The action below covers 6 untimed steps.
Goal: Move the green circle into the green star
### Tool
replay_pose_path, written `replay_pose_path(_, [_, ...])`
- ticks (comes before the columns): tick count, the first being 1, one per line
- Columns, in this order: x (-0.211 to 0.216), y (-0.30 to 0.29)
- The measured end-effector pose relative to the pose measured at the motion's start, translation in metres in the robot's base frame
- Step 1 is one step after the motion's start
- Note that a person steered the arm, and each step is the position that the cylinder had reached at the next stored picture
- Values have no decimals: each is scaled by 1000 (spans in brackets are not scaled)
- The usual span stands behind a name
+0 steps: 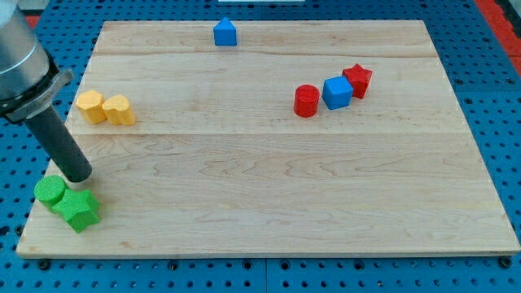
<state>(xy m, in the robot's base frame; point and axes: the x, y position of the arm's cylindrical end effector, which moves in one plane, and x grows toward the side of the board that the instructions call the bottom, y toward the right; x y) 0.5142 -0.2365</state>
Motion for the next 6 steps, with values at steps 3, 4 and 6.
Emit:
replay_pose_path(3, [27, -55])
replay_pose_path(4, [29, -45])
replay_pose_path(6, [-26, -29])
